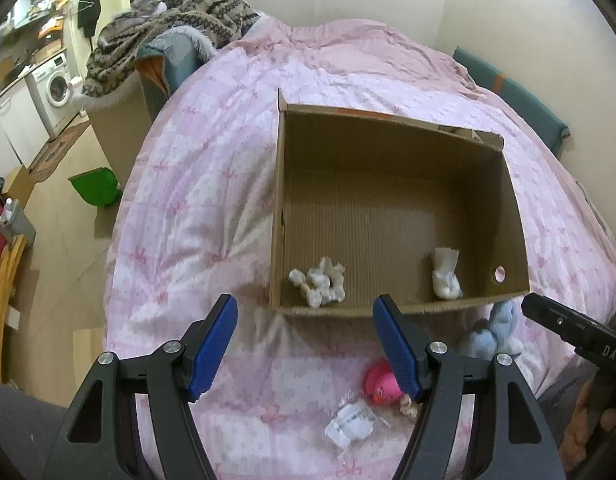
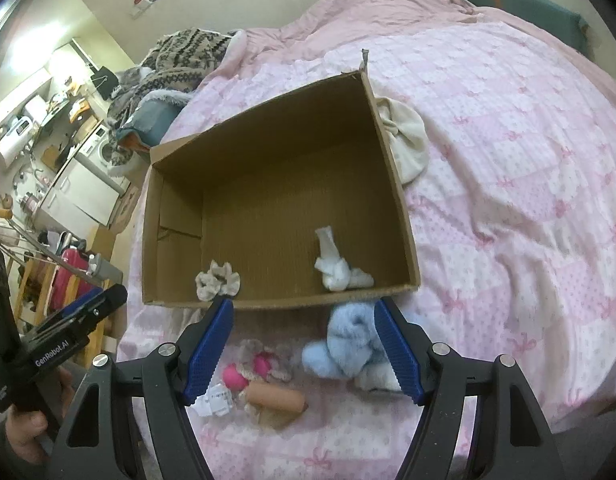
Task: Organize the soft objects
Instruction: 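Grasp the clear plastic bag with the left tool while the right tool grasps the tan cylinder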
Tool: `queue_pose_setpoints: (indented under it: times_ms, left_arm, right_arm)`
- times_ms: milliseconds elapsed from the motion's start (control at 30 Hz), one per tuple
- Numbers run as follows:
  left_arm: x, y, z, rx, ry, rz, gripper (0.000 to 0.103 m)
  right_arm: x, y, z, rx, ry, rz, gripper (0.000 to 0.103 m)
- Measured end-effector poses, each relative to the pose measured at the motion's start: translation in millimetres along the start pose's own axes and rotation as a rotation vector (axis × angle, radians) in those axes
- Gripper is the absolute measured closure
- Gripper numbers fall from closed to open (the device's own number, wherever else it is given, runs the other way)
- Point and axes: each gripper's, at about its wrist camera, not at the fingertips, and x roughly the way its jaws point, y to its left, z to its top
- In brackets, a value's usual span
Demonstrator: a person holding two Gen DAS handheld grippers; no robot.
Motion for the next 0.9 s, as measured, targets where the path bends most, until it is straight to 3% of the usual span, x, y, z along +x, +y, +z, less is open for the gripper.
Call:
queue_pose_setpoints:
  times_ms: [167, 400, 633, 833, 900]
  left_arm:
    - [-2, 5, -9, -0.013, 0.017, 0.000, 0.035]
    - [9, 17, -28, -0.070, 0.108, 0.011, 0.035]
    - [39, 17, -45, -0.112, 0.259, -0.019, 0.035]
    - [75, 12, -68, -0.149, 0.453, -0.076, 0.039]
    - [82, 7, -72, -0.150, 0.475, -0.085, 0.039]
  right_arm:
    - [-4, -3, -12, 0.005, 0.016, -0.003, 0.026]
    - [-7, -9, -27, 0.013, 0.046, -0.014, 0.026]
    - [-1, -18, -31, 0.069, 0.079, -0.014, 0.026]
    - [6, -18, -30, 0.083, 0.103, -0.019, 0.026]
    - [9, -19, -31, 0.091, 0.113, -0.018, 0.026]
